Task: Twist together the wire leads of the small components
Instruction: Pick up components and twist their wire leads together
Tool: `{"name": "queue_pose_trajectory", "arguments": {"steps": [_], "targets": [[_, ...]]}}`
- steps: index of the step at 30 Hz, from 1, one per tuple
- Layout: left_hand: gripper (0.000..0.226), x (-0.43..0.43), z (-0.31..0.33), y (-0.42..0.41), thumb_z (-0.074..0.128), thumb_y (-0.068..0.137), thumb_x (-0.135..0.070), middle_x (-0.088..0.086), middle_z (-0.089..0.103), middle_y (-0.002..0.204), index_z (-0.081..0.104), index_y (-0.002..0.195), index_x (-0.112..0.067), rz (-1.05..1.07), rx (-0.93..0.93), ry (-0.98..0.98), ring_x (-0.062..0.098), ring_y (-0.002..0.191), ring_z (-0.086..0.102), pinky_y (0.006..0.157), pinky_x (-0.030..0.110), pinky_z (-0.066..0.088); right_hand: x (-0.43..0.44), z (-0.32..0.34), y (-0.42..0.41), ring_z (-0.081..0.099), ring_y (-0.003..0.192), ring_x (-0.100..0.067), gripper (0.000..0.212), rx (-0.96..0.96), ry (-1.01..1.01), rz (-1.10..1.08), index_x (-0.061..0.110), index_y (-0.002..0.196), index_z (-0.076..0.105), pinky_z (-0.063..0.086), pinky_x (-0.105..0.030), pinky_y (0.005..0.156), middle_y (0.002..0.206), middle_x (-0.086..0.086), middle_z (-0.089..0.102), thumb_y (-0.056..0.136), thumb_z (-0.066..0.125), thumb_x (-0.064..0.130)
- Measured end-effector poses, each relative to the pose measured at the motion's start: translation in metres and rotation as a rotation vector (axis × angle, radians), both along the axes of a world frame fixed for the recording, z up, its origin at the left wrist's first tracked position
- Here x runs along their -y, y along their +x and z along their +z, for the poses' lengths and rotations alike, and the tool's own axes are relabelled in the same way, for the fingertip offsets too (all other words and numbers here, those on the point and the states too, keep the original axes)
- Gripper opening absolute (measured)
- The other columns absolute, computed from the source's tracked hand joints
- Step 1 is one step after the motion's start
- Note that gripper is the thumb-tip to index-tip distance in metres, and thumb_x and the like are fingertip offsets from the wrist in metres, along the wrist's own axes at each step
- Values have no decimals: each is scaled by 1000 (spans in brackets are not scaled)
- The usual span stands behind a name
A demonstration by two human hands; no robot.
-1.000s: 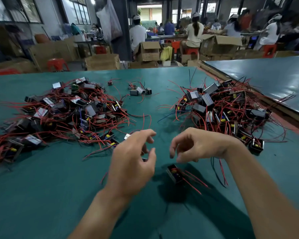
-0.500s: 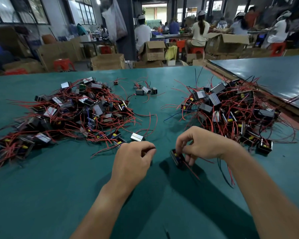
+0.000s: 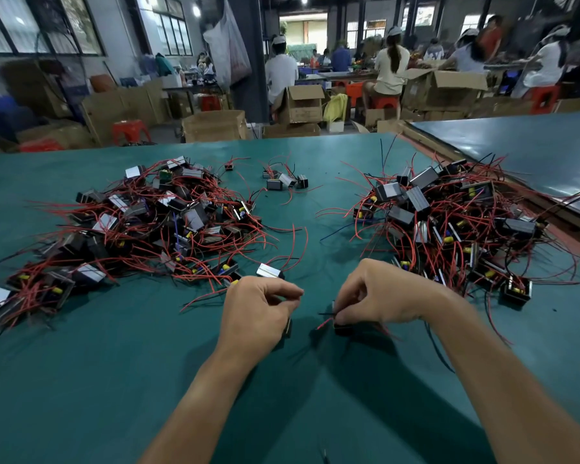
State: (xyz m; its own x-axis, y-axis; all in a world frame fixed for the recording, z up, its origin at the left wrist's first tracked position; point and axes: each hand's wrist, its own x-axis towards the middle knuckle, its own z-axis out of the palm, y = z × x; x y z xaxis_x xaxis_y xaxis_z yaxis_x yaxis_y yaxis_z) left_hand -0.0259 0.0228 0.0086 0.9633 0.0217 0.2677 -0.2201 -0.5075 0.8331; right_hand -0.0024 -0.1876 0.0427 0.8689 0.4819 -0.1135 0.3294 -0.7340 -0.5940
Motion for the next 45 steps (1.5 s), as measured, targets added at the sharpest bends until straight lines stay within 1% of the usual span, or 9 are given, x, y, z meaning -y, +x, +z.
{"name": "queue_pose_trajectory", "arguments": {"steps": [6,9,13,24,27,30,35,39,45], "targets": [[22,0,-1,1,77,75,-4,-19,70,66,77,75,-26,-19,-19,51,7,53,65,50,16,50,-5,0,-1,57,58,-1,7,37,22,32,37,77,76,43,-19,58,71,6,70,72,73,34],[15,0,2,-1,78,76,-10,-18,70,64,76,72,-24,-19,-1,50,5,55,65,54,20,53,-8,3,-4,62,73,-30,15,47,84,53,42,80,75,54,-41,70,82,-9,70,67,67,45],[17,0,3,-2,76,79,-11,-16,70,63,74,69,-24,-22,9,57,5,55,64,56,24,53,-10,3,-5,59,77,-41,18,17,116,127,34,85,77,52,-48,69,85,-8,68,72,68,25],[23,-1,-2,1,70,84,-11,-3,70,64,71,71,-31,-24,-1,74,19,57,63,52,31,52,-10,-4,-2,69,73,-16,7,6,121,71,22,82,77,56,-36,75,75,5,74,86,71,25],[26,-2,-2,3,70,84,-7,-1,70,66,72,72,-31,-42,-9,40,23,54,61,46,29,50,-16,-10,1,62,58,-10,11,37,140,19,26,95,72,49,-22,58,69,5,73,89,65,20],[27,-3,-1,3,74,81,-5,-8,71,70,72,73,-31,-70,-26,-15,9,54,60,51,23,49,-21,-14,1,55,47,1,16,46,152,-32,27,99,66,38,-8,49,63,6,72,93,57,16],[30,-4,2,2,79,74,0,-5,73,72,71,78,-29,-95,-25,-81,6,69,69,67,18,53,-29,-10,0,53,42,-7,10,-23,302,-118,16,94,62,41,-16,44,59,-1,71,99,53,15],[30,-2,2,2,80,72,4,-4,74,72,71,82,-23,-117,-34,-101,8,71,71,67,19,54,-29,-7,-4,59,46,-12,7,-186,485,-170,5,94,55,49,-23,45,62,-4,71,99,54,11],[38,-2,2,-1,78,70,10,-6,75,73,68,86,-24,-156,-63,-111,11,69,72,62,15,51,-31,-9,-6,60,50,-16,11,-208,467,-115,0,96,62,52,-26,50,68,-11,72,96,59,11]]}}
